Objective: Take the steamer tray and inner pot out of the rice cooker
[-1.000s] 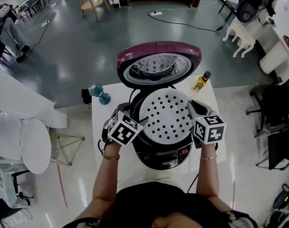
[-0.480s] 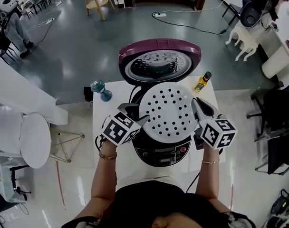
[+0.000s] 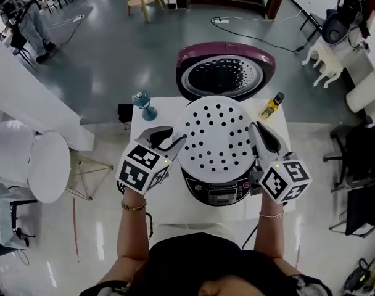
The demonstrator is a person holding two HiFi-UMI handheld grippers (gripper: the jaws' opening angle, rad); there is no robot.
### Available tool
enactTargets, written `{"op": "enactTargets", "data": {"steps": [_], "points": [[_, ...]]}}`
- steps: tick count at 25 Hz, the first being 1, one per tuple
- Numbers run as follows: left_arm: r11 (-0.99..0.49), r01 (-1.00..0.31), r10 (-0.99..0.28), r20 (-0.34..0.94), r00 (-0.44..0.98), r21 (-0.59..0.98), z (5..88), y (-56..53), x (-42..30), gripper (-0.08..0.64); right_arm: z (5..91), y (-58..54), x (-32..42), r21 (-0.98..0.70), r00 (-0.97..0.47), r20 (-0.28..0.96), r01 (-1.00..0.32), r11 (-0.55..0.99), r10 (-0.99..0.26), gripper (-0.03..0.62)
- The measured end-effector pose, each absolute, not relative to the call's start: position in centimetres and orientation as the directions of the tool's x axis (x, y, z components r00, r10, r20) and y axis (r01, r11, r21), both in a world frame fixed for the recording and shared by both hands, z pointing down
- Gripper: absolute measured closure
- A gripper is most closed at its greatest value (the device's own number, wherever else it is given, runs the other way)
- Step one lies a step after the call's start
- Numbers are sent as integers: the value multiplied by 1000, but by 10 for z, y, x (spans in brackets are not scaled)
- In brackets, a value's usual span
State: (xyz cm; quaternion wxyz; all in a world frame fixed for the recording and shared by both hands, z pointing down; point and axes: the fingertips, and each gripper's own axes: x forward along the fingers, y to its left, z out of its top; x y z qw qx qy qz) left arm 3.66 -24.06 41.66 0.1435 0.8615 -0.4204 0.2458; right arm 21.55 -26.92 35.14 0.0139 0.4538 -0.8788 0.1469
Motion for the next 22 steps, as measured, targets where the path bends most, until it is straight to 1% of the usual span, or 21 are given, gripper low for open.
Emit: {"op": "enactTargets", "data": {"steps": [5,8,14,17,22], "points": [[-538,-841,-719,488,495,61,399,-220,-9,459,336,-249,171,-243,-625,112,-771,589,-772,558],[-505,-860,-745,464,479,76,390,-204,-51,468,330,-235,131,-251,-641,91,-755,605,-762,557],[-460,-888,-766,495,411,26,389,-179,-145,479,335,-203,41,-310,-650,86,-738,600,-755,557],[-447,-894,-767,506,395,20,396,-176,-187,486,348,-193,2,-326,-619,80,-757,566,-782,557],[-461,-887,-728,566,388,15,427,-177,-233,494,382,-178,-39,-371,-513,100,-814,447,-852,557]]}}
